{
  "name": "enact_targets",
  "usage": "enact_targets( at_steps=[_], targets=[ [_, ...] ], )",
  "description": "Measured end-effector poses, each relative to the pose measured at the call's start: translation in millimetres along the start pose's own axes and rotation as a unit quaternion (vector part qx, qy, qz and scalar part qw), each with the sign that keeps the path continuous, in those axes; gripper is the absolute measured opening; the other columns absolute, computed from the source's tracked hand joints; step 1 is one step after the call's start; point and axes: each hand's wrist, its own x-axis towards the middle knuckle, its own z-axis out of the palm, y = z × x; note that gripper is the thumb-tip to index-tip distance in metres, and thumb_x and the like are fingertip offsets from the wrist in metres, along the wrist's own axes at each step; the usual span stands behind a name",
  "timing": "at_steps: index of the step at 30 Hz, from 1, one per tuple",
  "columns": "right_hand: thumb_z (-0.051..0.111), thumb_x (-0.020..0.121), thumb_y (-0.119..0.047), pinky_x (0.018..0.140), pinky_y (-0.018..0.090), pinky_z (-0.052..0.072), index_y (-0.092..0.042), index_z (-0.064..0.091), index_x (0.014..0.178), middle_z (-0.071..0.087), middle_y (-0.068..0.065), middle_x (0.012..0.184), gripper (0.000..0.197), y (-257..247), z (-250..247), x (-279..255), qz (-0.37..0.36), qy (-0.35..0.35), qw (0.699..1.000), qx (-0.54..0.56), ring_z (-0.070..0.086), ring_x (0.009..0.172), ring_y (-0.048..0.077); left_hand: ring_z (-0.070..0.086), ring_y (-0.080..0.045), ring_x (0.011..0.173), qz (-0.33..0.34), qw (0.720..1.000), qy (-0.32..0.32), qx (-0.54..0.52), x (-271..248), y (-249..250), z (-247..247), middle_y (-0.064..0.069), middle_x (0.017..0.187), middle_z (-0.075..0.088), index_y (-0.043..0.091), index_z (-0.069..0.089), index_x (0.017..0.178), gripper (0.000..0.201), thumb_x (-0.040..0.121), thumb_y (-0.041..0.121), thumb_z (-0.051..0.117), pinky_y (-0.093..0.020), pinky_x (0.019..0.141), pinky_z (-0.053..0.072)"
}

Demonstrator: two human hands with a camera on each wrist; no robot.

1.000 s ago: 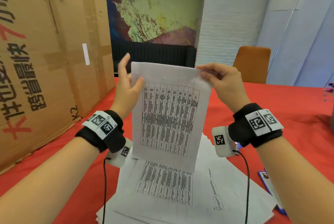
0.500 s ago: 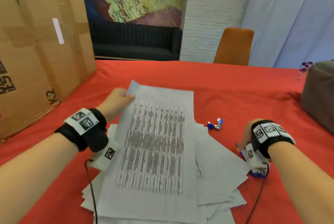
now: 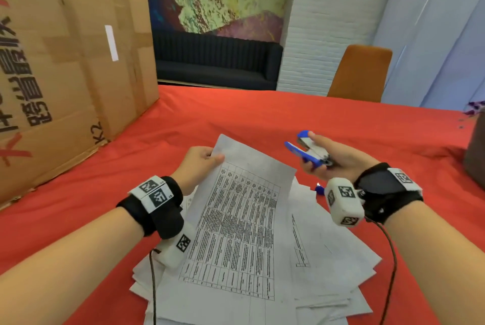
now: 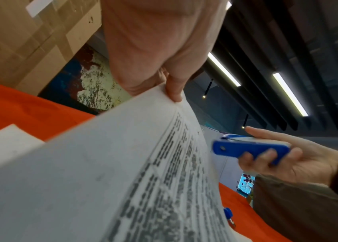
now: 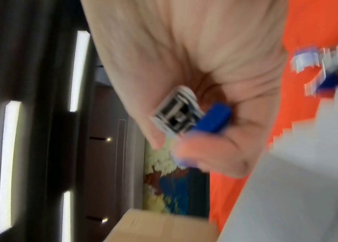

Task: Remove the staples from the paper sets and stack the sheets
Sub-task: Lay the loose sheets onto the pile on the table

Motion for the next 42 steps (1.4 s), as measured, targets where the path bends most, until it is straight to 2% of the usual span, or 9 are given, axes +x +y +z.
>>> enact_targets(
  at_steps=[2, 8, 12, 17, 23, 30, 32, 37, 42],
  targets=[
    [0.043, 0.097, -0.045, 0.035, 0.014, 0.037, -0.009, 0.058, 0.093, 0.051, 0.012, 0.075, 0.039, 0.2, 26.4, 6.2, 0.014, -0.041, 0.998, 0.039, 0.051, 0.047, 0.015, 0.060, -0.034, 0.078, 0.007, 1.000, -0.005, -0.001, -6.8, 4.2, 2.2, -0.032, 0.088, 0.063, -0.010, 0.061, 0.094, 0.038, 0.088, 0.028, 0.060, -0.044, 0.070, 0.048],
    [0.059, 0.089, -0.046, 0.055, 0.022, 0.041, -0.012, 0.068, 0.101, 0.054, 0.004, 0.080, 0.037, -10.1, 60.2, 26.5, -0.248, 0.066, 0.933, -0.252, 0.047, 0.065, 0.012, 0.065, -0.027, 0.074, 0.018, 0.999, 0.011, -0.032, -5.6, 5.7, 4.0, -0.027, 0.094, 0.067, -0.014, 0.061, 0.104, 0.028, 0.097, 0.010, 0.050, -0.039, 0.073, 0.054],
    [0.073, 0.079, -0.021, 0.072, 0.030, 0.055, -0.015, 0.055, 0.114, 0.059, 0.007, 0.106, 0.040, -25.9, 63.3, 33.9, -0.241, 0.022, 0.969, -0.055, 0.062, 0.086, 0.016, 0.064, -0.023, 0.068, 0.014, 0.999, 0.002, -0.048, -2.9, 7.0, 7.4, -0.020, 0.089, 0.067, -0.005, 0.064, 0.097, 0.021, 0.097, 0.011, 0.051, -0.034, 0.069, 0.054],
    [0.073, 0.076, -0.022, 0.089, 0.033, 0.053, -0.008, 0.059, 0.104, 0.064, 0.008, 0.101, 0.034, -30.9, 71.3, 36.1, -0.213, -0.030, 0.965, 0.152, 0.064, 0.095, 0.020, 0.067, -0.029, 0.077, 0.057, 0.998, 0.033, -0.024, 1.1, 10.7, 14.6, -0.019, 0.093, 0.069, 0.005, 0.061, 0.109, 0.017, 0.095, 0.008, 0.053, -0.044, 0.078, 0.054],
    [0.060, 0.089, -0.039, 0.058, 0.027, 0.055, -0.010, 0.052, 0.090, 0.049, 0.003, 0.070, 0.030, -34.3, 93.1, 41.7, -0.181, 0.027, 0.946, 0.266, 0.058, 0.055, 0.017, 0.069, -0.028, 0.079, 0.090, 0.994, 0.059, 0.030, 5.4, 11.2, 22.6, -0.012, 0.081, 0.070, 0.012, 0.053, 0.128, 0.036, 0.092, 0.016, 0.058, -0.041, 0.077, 0.055],
    [0.065, 0.083, -0.036, 0.078, 0.038, 0.050, -0.025, 0.052, 0.087, 0.061, 0.001, 0.084, 0.017, -20.2, 141.4, 54.3, -0.417, 0.177, 0.891, -0.025, 0.059, 0.078, 0.018, 0.060, -0.009, 0.063, 0.117, 0.987, 0.086, 0.067, 8.0, 18.4, 28.1, 0.005, 0.062, 0.062, 0.012, 0.053, 0.129, 0.040, 0.091, 0.017, 0.060, -0.027, 0.064, 0.047],
    [0.061, 0.089, -0.039, 0.074, 0.031, 0.048, -0.026, 0.051, 0.083, 0.058, -0.005, 0.079, 0.017, -15.3, 150.5, 57.1, -0.431, 0.164, 0.885, -0.067, 0.056, 0.073, 0.012, 0.051, 0.006, 0.049, 0.121, 0.984, 0.095, 0.090, 8.6, 20.0, 27.2, 0.014, 0.048, 0.055, 0.012, 0.055, 0.126, 0.036, 0.091, 0.017, 0.059, -0.015, 0.052, 0.041],
    [0.058, 0.091, -0.040, 0.069, 0.025, 0.042, -0.020, 0.047, 0.077, 0.052, -0.010, 0.070, 0.027, -15.0, 164.4, 57.1, -0.454, 0.212, 0.859, -0.103, 0.050, 0.067, 0.009, 0.033, -0.012, 0.048, 0.151, 0.974, 0.087, 0.144, 5.2, 24.2, 28.5, 0.003, 0.052, 0.042, 0.016, 0.063, 0.111, 0.020, 0.092, 0.018, 0.057, -0.020, 0.044, 0.026],
    [0.057, 0.092, -0.040, 0.065, 0.023, 0.038, -0.019, 0.044, 0.070, 0.050, -0.008, 0.067, 0.034, -21.1, 170.6, 54.9, -0.464, 0.220, 0.848, -0.132, 0.047, 0.064, 0.009, 0.031, -0.003, 0.038, 0.174, 0.967, 0.093, 0.161, -0.8, 29.4, 30.7, 0.011, 0.042, 0.034, 0.009, 0.064, 0.104, 0.015, 0.090, 0.010, 0.057, -0.014, 0.040, 0.024]
  ],
)
